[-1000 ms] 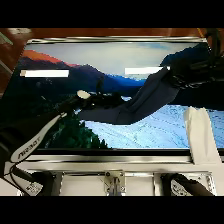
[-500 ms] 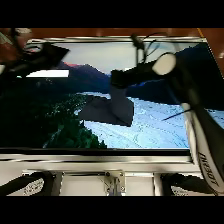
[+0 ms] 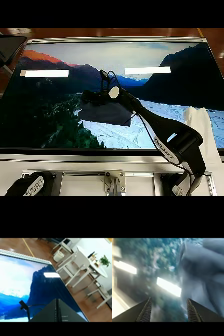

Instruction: Fold the shirts.

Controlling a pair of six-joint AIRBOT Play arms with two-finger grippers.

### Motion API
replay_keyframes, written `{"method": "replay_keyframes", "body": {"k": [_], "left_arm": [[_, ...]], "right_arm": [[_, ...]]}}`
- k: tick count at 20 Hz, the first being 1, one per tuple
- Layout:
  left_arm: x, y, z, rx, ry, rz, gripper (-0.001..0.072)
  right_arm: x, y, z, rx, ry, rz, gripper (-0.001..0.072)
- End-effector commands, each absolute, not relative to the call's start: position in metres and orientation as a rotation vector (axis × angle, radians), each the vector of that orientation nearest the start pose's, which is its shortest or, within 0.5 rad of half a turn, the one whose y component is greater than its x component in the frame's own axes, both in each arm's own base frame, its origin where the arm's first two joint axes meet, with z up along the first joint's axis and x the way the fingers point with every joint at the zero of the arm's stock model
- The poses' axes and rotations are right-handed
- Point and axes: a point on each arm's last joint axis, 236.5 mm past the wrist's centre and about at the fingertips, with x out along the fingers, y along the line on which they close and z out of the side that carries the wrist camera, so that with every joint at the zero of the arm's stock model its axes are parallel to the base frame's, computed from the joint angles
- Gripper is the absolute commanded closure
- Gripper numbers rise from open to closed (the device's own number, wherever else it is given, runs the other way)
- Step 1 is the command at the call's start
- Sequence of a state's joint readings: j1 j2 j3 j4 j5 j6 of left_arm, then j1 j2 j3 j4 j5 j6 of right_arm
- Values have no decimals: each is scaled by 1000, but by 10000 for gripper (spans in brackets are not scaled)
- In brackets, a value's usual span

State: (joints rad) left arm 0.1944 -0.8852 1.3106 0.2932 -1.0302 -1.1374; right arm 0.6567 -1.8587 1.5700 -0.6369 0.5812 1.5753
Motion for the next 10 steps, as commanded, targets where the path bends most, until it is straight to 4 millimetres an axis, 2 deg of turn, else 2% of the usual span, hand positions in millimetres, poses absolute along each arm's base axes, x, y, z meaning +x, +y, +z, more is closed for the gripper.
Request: {"method": "replay_keyframes", "body": {"k": [1,3,4,5,7,8,9,10], "left_arm": [[337,-133,376,-561,263,-763,668],[341,-132,370,-554,277,-750,668],[342,-131,367,-548,283,-743,668],[343,-129,365,-537,288,-735,668],[344,-128,361,-523,295,-723,668],[345,-127,360,-516,299,-717,668],[346,-126,358,-509,303,-711,668],[346,-125,355,-499,307,-703,667]], "right_arm": [[430,455,3,738,1102,714,153],[420,427,13,632,1166,777,154],[415,403,14,545,1205,788,153],[409,369,10,426,1258,775,153],[401,277,-6,189,1400,625,153],[398,221,-14,89,1478,496,153],[393,175,-20,27,1553,390,96],[387,139,-25,26,1625,318,69]]}}
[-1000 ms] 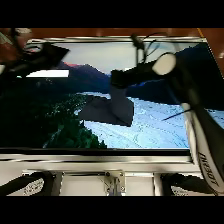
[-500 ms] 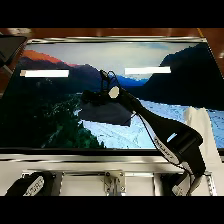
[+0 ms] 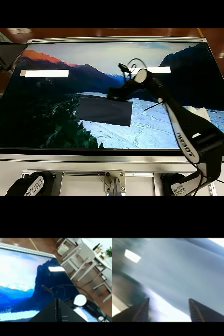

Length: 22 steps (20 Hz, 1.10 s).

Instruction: Fold the shirts.

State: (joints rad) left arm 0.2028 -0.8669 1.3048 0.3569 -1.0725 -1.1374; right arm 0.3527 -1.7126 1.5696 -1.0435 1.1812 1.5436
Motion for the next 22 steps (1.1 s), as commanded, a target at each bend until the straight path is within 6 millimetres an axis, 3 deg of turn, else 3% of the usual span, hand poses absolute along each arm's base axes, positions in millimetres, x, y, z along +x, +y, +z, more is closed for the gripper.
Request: {"method": "replay_keyframes", "body": {"k": [1,2,5,11,18,19,20,21,22], "left_arm": [[347,-123,353,-488,312,-694,668],[348,-122,350,-475,319,-682,668],[350,-118,344,-452,330,-662,668],[350,-118,344,-452,330,-662,668],[351,-118,345,-453,329,-662,667],[351,-118,345,-453,329,-662,667],[351,-118,345,-453,329,-662,668],[351,-118,345,-453,329,-662,668],[351,-118,344,-452,329,-662,667]], "right_arm": [[383,124,-30,92,1663,289,68],[382,121,-36,209,1678,285,66],[385,147,-54,454,1655,332,66],[380,189,-108,449,1697,363,66],[386,235,-114,522,1645,463,66],[386,239,-115,514,1636,475,98],[388,242,-114,495,1617,502,396],[390,245,-109,495,1608,525,643],[395,244,-100,489,1590,547,646]]}}
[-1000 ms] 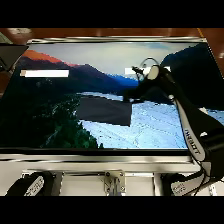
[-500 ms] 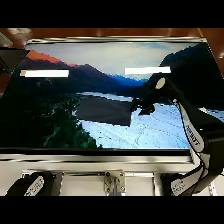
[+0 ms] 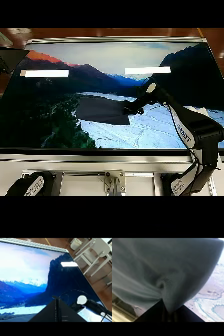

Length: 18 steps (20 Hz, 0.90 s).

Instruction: Fold the shirts.

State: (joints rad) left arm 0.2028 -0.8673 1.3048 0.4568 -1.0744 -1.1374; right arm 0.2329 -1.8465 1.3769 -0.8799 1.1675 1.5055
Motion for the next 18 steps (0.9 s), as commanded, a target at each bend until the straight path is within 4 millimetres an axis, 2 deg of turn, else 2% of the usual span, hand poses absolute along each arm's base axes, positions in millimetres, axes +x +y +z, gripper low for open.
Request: {"method": "replay_keyframes", "body": {"k": [1,3,5,7,8,10,12,14,18], "left_arm": [[351,-118,345,-453,329,-662,668],[350,-118,345,-452,330,-662,668],[351,-118,344,-453,330,-662,667],[350,-118,345,-453,330,-662,668],[350,-118,345,-453,330,-662,667],[350,-118,345,-453,330,-662,668],[350,-118,344,-453,330,-663,668],[350,-118,344,-453,331,-663,668],[350,-118,344,-453,331,-663,667]], "right_arm": [[401,241,-86,463,1554,582,646],[425,229,-42,451,1442,611,646],[457,200,16,470,1286,587,646],[480,157,70,524,1150,516,646],[488,129,95,564,1090,463,646],[490,72,130,616,1013,375,646],[481,18,148,662,972,287,646],[467,-34,155,705,953,198,646],[436,-130,148,788,935,-26,646]]}}
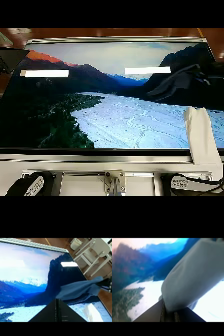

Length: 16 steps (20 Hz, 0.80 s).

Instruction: Fold the shirts.

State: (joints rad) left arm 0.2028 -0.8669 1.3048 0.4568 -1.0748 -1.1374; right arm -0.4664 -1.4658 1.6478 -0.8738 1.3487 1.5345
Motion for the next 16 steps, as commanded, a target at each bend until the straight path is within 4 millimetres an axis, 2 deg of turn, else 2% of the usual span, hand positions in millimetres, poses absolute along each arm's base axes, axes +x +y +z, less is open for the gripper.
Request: {"method": "replay_keyframes", "body": {"k": [1,4,6,9,12,14,16], "left_arm": [[350,-119,344,-452,331,-663,668],[349,-120,343,-451,338,-669,668],[349,-120,343,-450,339,-669,668],[349,-120,343,-450,338,-669,668],[349,-120,343,-450,338,-669,668],[350,-119,343,-453,337,-667,668],[351,-118,342,-457,336,-661,667]], "right_arm": [[428,-151,146,802,925,-75,646],[407,-203,141,833,894,-211,646],[395,-219,139,855,892,-246,646],[383,-235,139,867,884,-274,646],[370,-234,146,834,919,-266,646],[350,-233,154,767,1001,-292,646],[317,-240,157,704,1114,-377,646]]}}
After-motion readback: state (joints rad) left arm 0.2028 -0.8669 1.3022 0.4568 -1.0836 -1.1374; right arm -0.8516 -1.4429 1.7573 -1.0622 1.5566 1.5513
